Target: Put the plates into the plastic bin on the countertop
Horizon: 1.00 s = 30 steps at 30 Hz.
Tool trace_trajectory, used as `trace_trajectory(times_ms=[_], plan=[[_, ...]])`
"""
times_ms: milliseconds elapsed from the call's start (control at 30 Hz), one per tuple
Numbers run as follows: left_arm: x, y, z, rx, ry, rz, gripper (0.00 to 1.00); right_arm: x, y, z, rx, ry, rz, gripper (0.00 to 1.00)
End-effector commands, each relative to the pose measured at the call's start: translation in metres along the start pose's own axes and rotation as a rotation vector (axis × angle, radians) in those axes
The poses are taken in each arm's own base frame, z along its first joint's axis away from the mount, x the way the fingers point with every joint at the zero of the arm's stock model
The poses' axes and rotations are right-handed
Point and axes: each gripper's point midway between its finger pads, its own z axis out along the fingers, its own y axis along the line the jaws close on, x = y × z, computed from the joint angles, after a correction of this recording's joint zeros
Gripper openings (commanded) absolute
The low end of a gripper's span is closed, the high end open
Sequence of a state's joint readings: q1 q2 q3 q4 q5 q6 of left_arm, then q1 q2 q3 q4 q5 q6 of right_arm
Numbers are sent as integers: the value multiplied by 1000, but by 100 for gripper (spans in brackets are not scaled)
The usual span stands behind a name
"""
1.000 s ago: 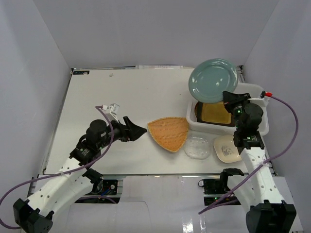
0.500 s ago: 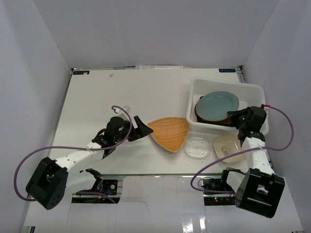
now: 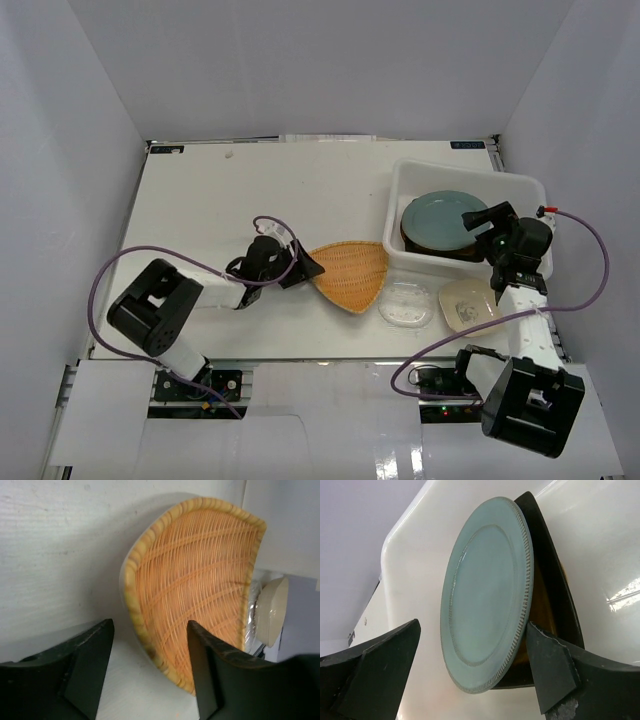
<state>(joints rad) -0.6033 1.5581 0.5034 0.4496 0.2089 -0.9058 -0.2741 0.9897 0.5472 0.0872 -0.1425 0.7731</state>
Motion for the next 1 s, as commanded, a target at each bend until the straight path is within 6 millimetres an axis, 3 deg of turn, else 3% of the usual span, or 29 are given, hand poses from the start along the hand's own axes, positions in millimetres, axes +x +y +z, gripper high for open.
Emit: trace_trajectory(times_ms=[0,67,100,233,367,400,433,467,500,533,567,600,633,700,733,767,833,867,900,933,967], plan=[[-21,-14,12,35,-76,16,65,-22,29,-17,-90,-57,-84,90],[-22,-7,17,6,-84,17,54,-21,36,-24,-116,-55,-89,90],[-26,-5,17,-11,-102,25,37,-18,37,-26,-120,-43,-88,90],[-34,7,10,-100,-136,48,0,-10,36,-31,-129,-17,-95,90],[-47,5,-14,-137,-201,67,0,-1,18,-23,-72,0,-91,90],[-58,-11,-28,-101,-247,71,0,1,15,-21,-63,7,-90,90],[-59,-9,-37,-115,-261,72,0,3,12,-18,-50,20,-86,90],[-63,-16,-45,-101,-279,74,0,2,13,-17,-50,20,-84,90],[-75,-35,-64,-50,-330,86,0,1,15,-17,-57,18,-85,90],[-77,-33,-74,-81,-339,95,0,-6,25,-18,-94,-5,-90,96],[-85,-43,-86,-67,-367,100,0,-8,35,-20,-133,-2,-100,100],[-92,-55,-107,-41,-406,104,0,-11,42,-21,-154,-5,-106,93],[-99,-63,-119,-29,-443,118,0,-20,56,-24,-186,-14,-120,74],[-112,-87,-142,29,-491,125,0,-20,76,-29,-249,17,-162,52],[-114,-105,-150,90,-492,134,0,-26,90,-31,-275,13,-180,30],[-116,-117,-151,126,-480,135,0,-21,100,-34,-300,31,-211,24],[-132,-164,-160,241,-480,156,0,-24,116,-41,-322,25,-251,19],[-124,-174,-141,269,-397,178,0,-30,128,-48,-319,6,-269,19],[-136,-200,-145,315,-411,199,0,-37,135,-53,-328,-23,-289,18],[-137,-211,-136,325,-396,215,0,-49,142,-61,-334,-72,-296,18],[-137,-208,-109,288,-355,224,0,-69,161,-75,-359,-132,-313,18]])
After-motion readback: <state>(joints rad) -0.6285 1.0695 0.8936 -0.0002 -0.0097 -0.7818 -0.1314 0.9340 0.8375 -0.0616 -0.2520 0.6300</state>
